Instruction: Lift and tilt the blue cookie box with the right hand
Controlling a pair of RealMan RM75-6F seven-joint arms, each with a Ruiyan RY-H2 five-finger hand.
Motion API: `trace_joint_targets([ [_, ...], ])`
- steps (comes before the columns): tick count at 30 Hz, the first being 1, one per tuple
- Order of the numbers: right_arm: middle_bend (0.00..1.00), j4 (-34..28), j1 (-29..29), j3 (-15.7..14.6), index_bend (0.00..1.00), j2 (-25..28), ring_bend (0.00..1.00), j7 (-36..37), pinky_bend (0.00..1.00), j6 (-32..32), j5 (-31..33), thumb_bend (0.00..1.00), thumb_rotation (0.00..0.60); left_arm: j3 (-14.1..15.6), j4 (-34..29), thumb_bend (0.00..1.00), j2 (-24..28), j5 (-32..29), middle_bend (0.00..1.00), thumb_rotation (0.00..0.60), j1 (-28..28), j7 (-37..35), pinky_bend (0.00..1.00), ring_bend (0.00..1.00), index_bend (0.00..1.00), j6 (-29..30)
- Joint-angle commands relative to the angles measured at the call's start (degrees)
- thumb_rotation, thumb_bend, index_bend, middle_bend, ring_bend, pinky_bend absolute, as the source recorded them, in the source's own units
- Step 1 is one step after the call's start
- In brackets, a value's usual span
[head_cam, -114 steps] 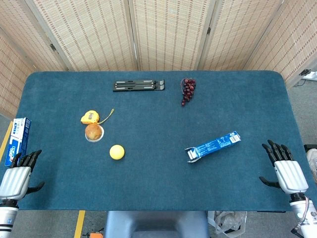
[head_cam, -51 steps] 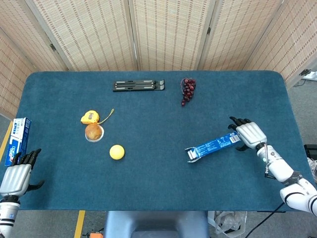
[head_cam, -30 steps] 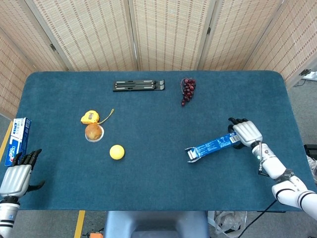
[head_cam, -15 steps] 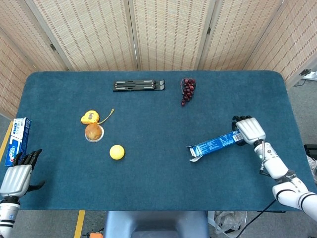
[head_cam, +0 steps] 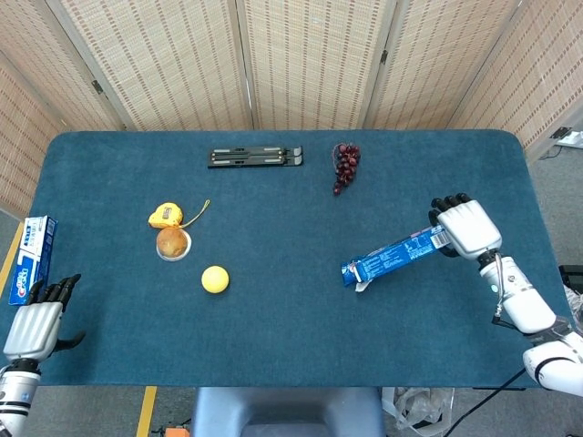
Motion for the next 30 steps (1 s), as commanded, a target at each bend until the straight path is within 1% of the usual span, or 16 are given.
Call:
trace_joint_targets([
  [1,0.31,-4.78,0.87,0.16,0.57,4.59,0.29,-5.96,0.27,-0.47,-0.25,0.22,0.600,-0.08,0.13,0.23,-0.17,-0.40,0.16,0.600,-0.21,0.31,0.00,0.18,0.00,-0.35],
  [7,0.32,-8.18,2.01,0.62,0.58,8.70,0.30,-10.44,0.27,-1.85,0.45,0.22,0.600,-0.22,0.47,0.23,-0.70,-1.37,0.16,0.600,-0.71,1.33,0.00,0.18,0.00,-1.16],
  [11,0.32,-9.97,2.19,1.20,0.58,10.80,0.30,-12.32,0.27,-0.86,0.27,0.22,0.600,-0.27,0.60,0.23,-1.09,-2.08,0.16,0.600,-1.12,2.14,0.00,0.18,0.00,-1.80],
  [19,0.33,-14.84,1.34,3.39,0.59,15.77,0.29,-10.51,0.27,1.99,1.57,0.22,0.600,-0.29,0.68,0.23,-1.41,-2.71,0.16,0.600,-1.41,2.71,0.00,0.18,0.00,-2.05],
  [24,0.33,-17.82,0.34,3.95,0.59,18.48,0.30,-9.26,0.27,3.79,1.23,0.22,0.600,-0.21,0.75,0.23,-1.61,-2.89,0.16,0.600,-1.58,3.03,0.00,0.18,0.00,-2.24],
  [26,0.33,-18.78,0.07,3.82,0.59,19.15,0.30,-8.42,0.27,3.50,1.32,0.22,0.600,-0.18,0.78,0.23,-1.75,-3.06,0.16,0.600,-1.71,3.30,0.00,0.18,0.00,-2.40],
  [30,0.33,-18.90,-0.01,3.52,0.59,19.16,0.30,-8.04,0.27,2.82,1.37,0.22,0.600,-0.13,0.80,0.23,-1.90,-3.33,0.16,0.600,-1.91,3.61,0.00,0.18,0.00,-2.70],
])
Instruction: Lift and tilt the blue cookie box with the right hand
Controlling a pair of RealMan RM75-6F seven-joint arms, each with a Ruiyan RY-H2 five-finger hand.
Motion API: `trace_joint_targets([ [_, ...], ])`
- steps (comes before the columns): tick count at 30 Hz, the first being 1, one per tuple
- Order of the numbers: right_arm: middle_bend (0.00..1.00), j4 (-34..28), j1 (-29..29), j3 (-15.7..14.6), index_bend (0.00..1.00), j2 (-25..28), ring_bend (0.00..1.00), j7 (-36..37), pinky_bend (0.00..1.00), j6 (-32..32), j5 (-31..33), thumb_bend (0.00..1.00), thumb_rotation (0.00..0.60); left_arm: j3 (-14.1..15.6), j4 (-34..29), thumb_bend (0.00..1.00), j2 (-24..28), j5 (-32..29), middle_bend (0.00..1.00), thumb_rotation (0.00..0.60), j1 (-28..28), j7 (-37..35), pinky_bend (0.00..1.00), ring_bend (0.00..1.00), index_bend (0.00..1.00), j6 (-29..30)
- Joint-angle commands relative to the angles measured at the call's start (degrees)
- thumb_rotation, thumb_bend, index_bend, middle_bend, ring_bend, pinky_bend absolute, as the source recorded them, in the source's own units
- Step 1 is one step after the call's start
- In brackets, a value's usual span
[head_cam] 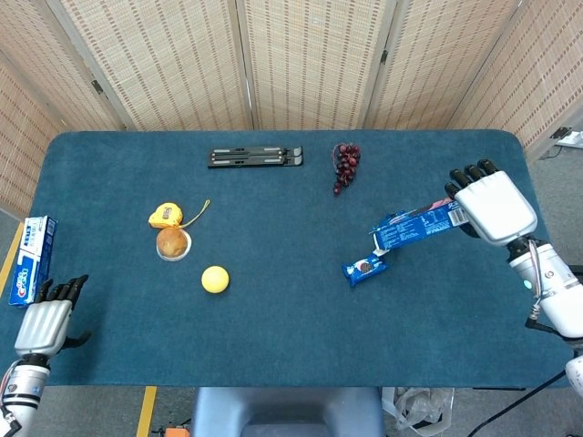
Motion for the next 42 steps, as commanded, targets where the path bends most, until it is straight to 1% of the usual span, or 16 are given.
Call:
trace_joint_targets([
  [1,0.33,0.15,-0.11,-0.08,0.59,-0.25,0.30,0.52,0.27,-0.13,0.05,0.22,0.600,0.00,0.01,0.23,-0.08,-0.18,0.16,0.600,-0.07,0.14,0.00,0.18,0.00,-0.04],
  [6,0.33,-0.11,-0.90,-0.14,0.59,-0.96,0.30,4.29,0.27,1.10,-1.05,0.22,0.600,0.00,-0.01,0.23,0.02,-0.16,0.16,0.600,-0.05,-0.12,0.00,0.18,0.00,0.16],
  [9,0.33,0.83,-2.42,-0.03,0.59,-3.46,0.30,11.63,0.27,4.16,-2.25,0.22,0.600,0.08,-0.03,0.23,0.08,-0.02,0.16,0.600,-0.02,-0.31,0.00,0.18,0.00,0.25],
  [10,0.33,2.08,-3.13,-0.30,0.59,-5.21,0.30,15.67,0.27,5.28,-2.95,0.22,0.600,0.12,-0.06,0.23,0.12,0.09,0.16,0.600,0.02,-0.34,0.00,0.18,0.00,0.37],
  [13,0.33,7.62,-4.62,-1.45,0.59,-10.95,0.30,22.17,0.27,8.19,-5.00,0.22,0.600,0.23,-0.16,0.23,0.16,0.33,0.16,0.600,0.05,-0.41,0.00,0.18,0.00,0.49],
  [16,0.32,16.92,-6.25,-3.29,0.59,-19.83,0.30,27.37,0.27,10.97,-6.48,0.22,0.600,0.37,-0.33,0.23,0.22,0.57,0.16,0.600,0.13,-0.50,0.00,0.18,0.00,0.66],
  [17,0.28,19.18,-6.46,-4.00,0.58,-21.61,0.29,28.31,0.26,10.64,-6.65,0.22,0.600,0.36,-0.33,0.23,0.23,0.59,0.16,0.600,0.17,-0.54,0.00,0.18,0.00,0.75],
  [19,0.18,23.37,-6.53,-5.92,0.48,-24.28,0.23,30.14,0.22,8.56,-7.26,0.22,0.600,0.34,-0.27,0.23,0.26,0.58,0.16,0.600,0.19,-0.68,0.00,0.18,0.00,0.79],
  [22,0.01,26.44,-6.55,-7.69,0.15,-25.71,0.08,32.52,0.09,6.41,-7.93,0.22,0.600,0.28,-0.06,0.23,0.34,0.38,0.16,0.600,0.06,-0.88,0.00,0.18,0.00,0.49],
  [23,0.00,27.43,-6.66,-8.32,0.06,-26.05,0.04,33.32,0.05,5.98,-8.34,0.22,0.600,0.26,0.01,0.23,0.37,0.31,0.16,0.600,0.00,-0.98,0.00,0.18,0.00,0.33],
  [24,0.00,27.98,-6.73,-8.88,0.02,-26.08,0.02,33.62,0.03,5.41,-8.57,0.22,0.600,0.26,0.06,0.23,0.39,0.26,0.16,0.600,-0.04,-1.04,0.00,0.18,0.00,0.22],
  [27,0.00,27.28,-7.13,-10.39,0.00,-24.77,0.00,33.08,0.00,3.52,-8.62,0.22,0.600,0.28,0.04,0.23,0.47,0.28,0.16,0.600,-0.08,-1.16,0.00,0.18,0.00,0.15],
  [31,0.00,24.04,-9.19,-11.00,0.00,-22.39,0.00,29.15,0.00,4.62,-7.38,0.22,0.600,0.45,-0.21,0.23,0.60,0.85,0.16,0.600,0.12,-1.43,0.00,0.18,0.00,0.64],
  [37,0.00,13.47,-14.32,-10.57,0.00,-16.08,0.00,22.06,0.00,9.53,-2.93,0.22,0.600,0.72,-0.42,0.23,0.71,1.78,0.16,0.600,0.25,-1.60,0.00,0.18,0.00,1.09],
  [40,0.00,10.77,-16.92,-9.89,0.00,-15.74,0.00,23.06,0.00,12.70,-1.12,0.22,0.600,0.76,-0.52,0.23,0.80,2.02,0.16,0.600,0.32,-1.73,0.00,0.18,0.00,1.29],
  [42,0.00,11.10,-17.98,-9.54,0.00,-16.71,0.00,24.89,0.00,13.87,-0.62,0.22,0.600,0.71,-0.52,0.23,0.97,2.11,0.16,0.600,0.19,-2.08,0.01,0.18,0.00,1.04],
])
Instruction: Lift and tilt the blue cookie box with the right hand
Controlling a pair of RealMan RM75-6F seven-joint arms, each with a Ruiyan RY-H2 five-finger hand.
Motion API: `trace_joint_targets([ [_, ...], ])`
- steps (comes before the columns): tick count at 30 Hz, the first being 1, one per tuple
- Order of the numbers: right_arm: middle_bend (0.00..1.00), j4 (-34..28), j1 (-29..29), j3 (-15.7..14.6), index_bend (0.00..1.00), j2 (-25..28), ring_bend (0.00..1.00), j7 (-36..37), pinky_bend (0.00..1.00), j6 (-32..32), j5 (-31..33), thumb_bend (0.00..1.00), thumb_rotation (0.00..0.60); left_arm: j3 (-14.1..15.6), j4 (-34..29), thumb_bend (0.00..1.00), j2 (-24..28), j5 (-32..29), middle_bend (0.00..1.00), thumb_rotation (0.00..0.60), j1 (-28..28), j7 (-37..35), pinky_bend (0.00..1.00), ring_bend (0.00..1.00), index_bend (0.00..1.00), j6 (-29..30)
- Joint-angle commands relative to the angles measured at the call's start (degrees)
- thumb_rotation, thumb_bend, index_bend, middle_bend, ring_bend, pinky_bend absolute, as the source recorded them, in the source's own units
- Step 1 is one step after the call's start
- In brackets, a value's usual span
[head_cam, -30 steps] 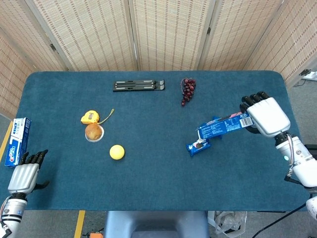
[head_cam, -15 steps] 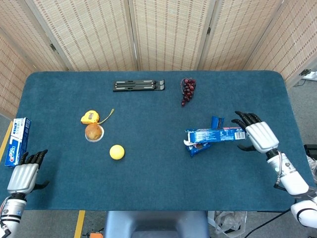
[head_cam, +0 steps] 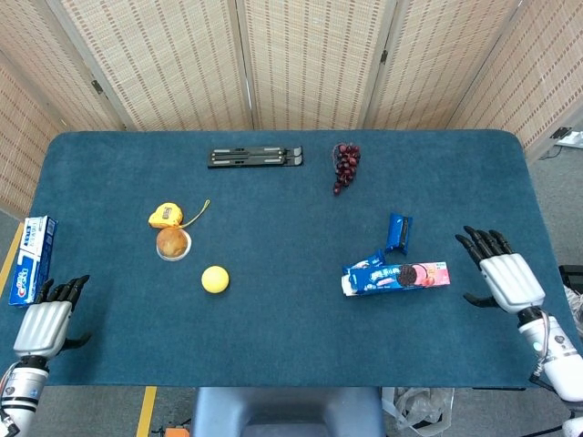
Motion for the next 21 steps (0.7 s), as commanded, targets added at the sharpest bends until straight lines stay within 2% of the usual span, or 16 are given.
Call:
trace_joint_targets([
  [1,0.00,-0.14,-3.18,0.78,0.00,-1.05,0.00,2.11,0.00,3.78,1.51,0.22,0.600,-0.09,0.06,0.23,0.26,0.18,0.16,0.600,-0.13,-0.60,0.01,0.18,0.00,-0.22],
  [3,0.00,1.78,-4.69,0.91,0.00,-3.18,0.00,2.40,0.00,6.35,1.21,0.22,0.600,-0.08,0.04,0.23,0.47,0.84,0.16,0.600,0.04,-1.27,0.00,0.18,0.00,0.29],
  [7,0.00,4.64,-8.60,1.14,0.00,-7.16,0.00,0.37,0.00,11.85,1.97,0.22,0.600,0.46,0.57,0.23,0.73,5.89,0.16,0.600,1.22,-4.16,0.00,0.18,0.00,4.22],
  [13,0.00,0.79,-11.90,2.02,0.00,-7.04,0.00,-6.78,0.00,17.89,2.17,0.22,0.600,1.47,1.56,0.23,0.53,10.33,0.16,0.600,2.60,-5.94,0.00,0.18,0.00,7.74],
  [18,0.00,-0.76,-11.93,0.91,0.00,-5.22,0.00,-2.59,0.00,16.34,-0.75,0.22,0.600,1.30,2.33,0.23,-0.02,10.72,0.16,0.600,2.86,-5.35,0.00,0.17,0.00,8.35],
  [21,0.00,-0.35,-11.35,1.07,0.00,-5.40,0.00,-3.24,0.00,14.44,-0.52,0.22,0.600,1.30,2.23,0.23,-0.10,10.86,0.16,0.600,3.16,-5.15,0.00,0.17,0.00,8.76],
])
